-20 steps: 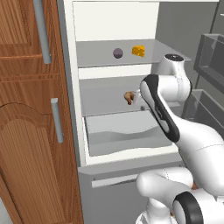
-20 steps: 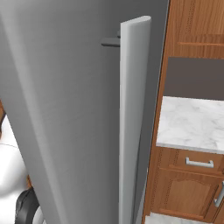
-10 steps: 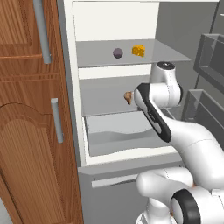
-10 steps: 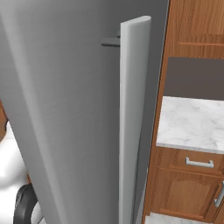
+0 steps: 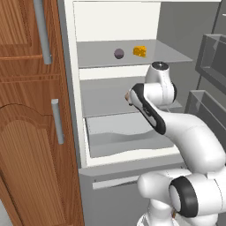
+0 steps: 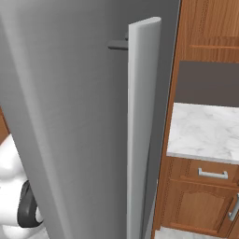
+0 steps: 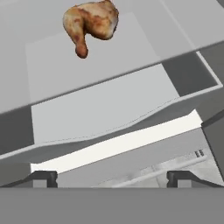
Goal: Take the cheese, chicken drumstick, and eggplant from the fridge and place them on the plate on the dining counter to create an appetizer plate.
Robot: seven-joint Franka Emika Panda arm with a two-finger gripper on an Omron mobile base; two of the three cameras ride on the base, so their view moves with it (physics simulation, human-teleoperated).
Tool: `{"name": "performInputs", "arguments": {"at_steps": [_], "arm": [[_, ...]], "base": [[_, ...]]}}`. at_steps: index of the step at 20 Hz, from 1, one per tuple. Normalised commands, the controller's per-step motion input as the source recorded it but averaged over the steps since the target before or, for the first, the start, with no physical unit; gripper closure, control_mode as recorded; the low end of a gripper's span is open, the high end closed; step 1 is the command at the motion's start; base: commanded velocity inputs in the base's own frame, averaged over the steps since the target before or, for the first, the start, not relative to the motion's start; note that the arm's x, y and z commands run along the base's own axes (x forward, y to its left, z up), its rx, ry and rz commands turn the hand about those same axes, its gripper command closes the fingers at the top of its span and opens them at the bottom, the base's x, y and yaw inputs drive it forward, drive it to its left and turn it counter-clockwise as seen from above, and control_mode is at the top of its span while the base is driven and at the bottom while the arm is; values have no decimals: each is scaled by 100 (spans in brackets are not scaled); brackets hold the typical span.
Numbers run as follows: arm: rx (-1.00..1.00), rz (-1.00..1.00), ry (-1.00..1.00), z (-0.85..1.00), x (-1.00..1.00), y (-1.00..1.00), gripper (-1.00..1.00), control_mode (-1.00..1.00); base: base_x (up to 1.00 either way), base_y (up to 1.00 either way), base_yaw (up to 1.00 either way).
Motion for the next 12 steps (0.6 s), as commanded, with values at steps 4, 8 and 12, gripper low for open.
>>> {"name": "performInputs", "arguments": {"at_steps": [4,8,12], "arm": [[0,0,-2,-18,24,0,-100,-100],[0,0,-11,-26,8,1,-100,-100],[0,0,-22,-24,7,10,-100,-100]], "base": [[0,0,0],[0,0,0],[0,0,0]]}}
